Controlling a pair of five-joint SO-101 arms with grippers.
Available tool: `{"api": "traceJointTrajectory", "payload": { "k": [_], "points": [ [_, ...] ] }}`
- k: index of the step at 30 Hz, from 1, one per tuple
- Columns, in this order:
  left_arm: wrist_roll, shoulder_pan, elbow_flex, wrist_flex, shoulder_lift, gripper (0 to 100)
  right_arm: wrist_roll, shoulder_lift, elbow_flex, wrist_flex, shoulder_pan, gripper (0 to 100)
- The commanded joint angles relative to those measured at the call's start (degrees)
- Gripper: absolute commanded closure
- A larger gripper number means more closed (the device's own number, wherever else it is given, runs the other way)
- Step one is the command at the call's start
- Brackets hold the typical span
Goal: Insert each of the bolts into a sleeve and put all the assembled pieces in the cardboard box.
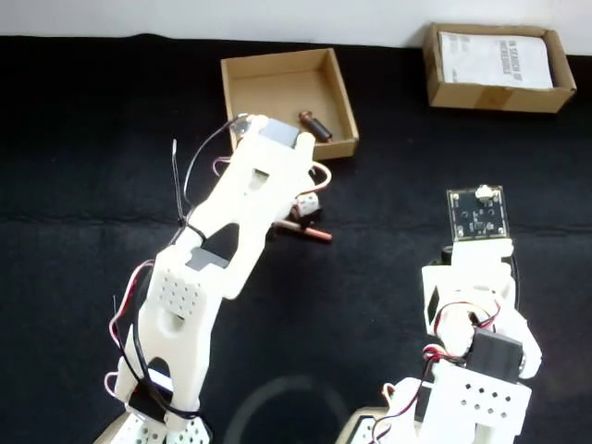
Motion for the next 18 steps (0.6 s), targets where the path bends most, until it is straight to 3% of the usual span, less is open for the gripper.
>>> {"api": "traceJointTrajectory", "payload": {
  "k": [1, 11, 18],
  "points": [
    [0.4, 0.4, -1.7, 0.3, -1.3, 78, 0.6, -0.7, 0.0, -1.0, 0.4, 99.0],
    [0.4, 0.3, -1.6, -2.0, -0.6, 81, 0.8, -0.7, 1.4, -1.7, 0.6, 99.0],
    [0.4, -1.1, -1.9, -1.8, 8.0, 81, 0.8, -0.7, 1.4, -1.7, 0.4, 99.0]
  ]
}}
